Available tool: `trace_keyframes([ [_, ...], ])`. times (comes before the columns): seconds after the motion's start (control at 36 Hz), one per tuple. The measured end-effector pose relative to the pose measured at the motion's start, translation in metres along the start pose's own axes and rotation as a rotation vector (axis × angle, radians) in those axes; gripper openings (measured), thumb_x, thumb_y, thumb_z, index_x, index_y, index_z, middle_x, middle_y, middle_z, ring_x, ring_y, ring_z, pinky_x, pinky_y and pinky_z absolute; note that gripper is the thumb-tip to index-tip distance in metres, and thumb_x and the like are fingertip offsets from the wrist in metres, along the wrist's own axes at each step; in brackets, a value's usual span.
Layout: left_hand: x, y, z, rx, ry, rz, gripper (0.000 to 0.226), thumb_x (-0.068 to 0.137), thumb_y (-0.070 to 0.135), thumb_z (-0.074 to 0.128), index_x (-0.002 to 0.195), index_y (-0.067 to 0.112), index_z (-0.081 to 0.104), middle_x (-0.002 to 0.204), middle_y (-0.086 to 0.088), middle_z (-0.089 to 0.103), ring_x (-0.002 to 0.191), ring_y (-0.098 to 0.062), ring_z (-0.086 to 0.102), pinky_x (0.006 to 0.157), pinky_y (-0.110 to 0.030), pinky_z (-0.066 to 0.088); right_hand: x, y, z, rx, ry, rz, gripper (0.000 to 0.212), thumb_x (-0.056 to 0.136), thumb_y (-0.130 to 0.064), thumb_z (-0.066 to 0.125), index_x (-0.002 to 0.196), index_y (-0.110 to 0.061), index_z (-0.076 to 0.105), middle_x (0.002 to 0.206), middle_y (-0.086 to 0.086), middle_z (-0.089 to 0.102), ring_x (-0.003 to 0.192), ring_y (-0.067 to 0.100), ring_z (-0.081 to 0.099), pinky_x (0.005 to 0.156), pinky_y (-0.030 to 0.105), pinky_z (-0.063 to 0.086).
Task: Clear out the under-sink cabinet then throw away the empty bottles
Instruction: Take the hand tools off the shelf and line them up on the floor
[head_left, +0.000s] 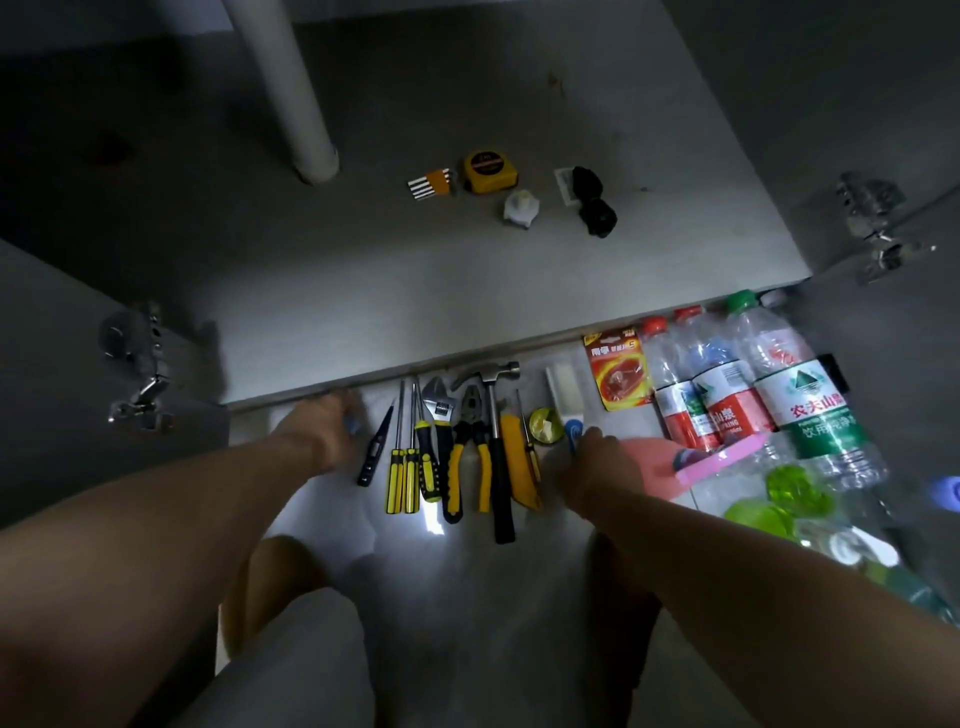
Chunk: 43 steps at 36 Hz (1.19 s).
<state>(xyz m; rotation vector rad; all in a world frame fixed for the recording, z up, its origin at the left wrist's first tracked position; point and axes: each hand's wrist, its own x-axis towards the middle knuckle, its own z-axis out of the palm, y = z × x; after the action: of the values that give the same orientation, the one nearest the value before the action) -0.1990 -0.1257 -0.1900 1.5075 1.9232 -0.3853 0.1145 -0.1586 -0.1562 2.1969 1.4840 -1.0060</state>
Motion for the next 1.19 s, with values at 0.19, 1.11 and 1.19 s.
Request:
trace_keyframes([
  [0.19, 0.001, -0.005, 0.016, 0.040, -0.004, 0.001, 0.036, 0.097, 0.026, 0.057, 0.126, 0.007, 0.051, 0.122, -0.020, 0.059, 0.114, -0.034, 0.057, 0.094, -0.036, 0.051, 0.009, -0.014, 0.008, -0.014, 0.029, 0.015, 0.053, 0.095, -0.012, 0.059, 0.141, -0.008, 0.033, 0.134, 0.016, 0.044, 0.115, 0.033, 0.057, 0.095, 0.042, 0.051],
  [1.11, -0.120, 0.309, 0.080, -0.371, -0.100, 0.650, 0.031, 0.093, 0.023, 0.070, 0.123, 0.015, 0.068, 0.117, -0.007, 0.067, 0.107, -0.023, 0.065, 0.092, -0.035, 0.052, -0.067, 0.187, -0.109, 0.699, -0.139, -0.049, 0.007, 0.093, -0.005, 0.055, 0.097, -0.010, 0.059, 0.076, 0.014, 0.066, 0.058, 0.022, 0.070, 0.066, 0.038, 0.063],
  [1.19, -0.129, 0.315, 0.081, -0.424, -0.132, 0.661, 0.031, 0.094, 0.026, 0.070, 0.124, 0.018, 0.068, 0.116, -0.001, 0.067, 0.104, -0.017, 0.062, 0.089, -0.030, 0.050, -0.072, 0.190, -0.074, 0.789, -0.175, -0.049, 0.047, 0.087, -0.008, 0.070, 0.127, -0.019, 0.048, 0.098, 0.008, 0.060, 0.071, 0.022, 0.070, 0.068, 0.036, 0.061],
])
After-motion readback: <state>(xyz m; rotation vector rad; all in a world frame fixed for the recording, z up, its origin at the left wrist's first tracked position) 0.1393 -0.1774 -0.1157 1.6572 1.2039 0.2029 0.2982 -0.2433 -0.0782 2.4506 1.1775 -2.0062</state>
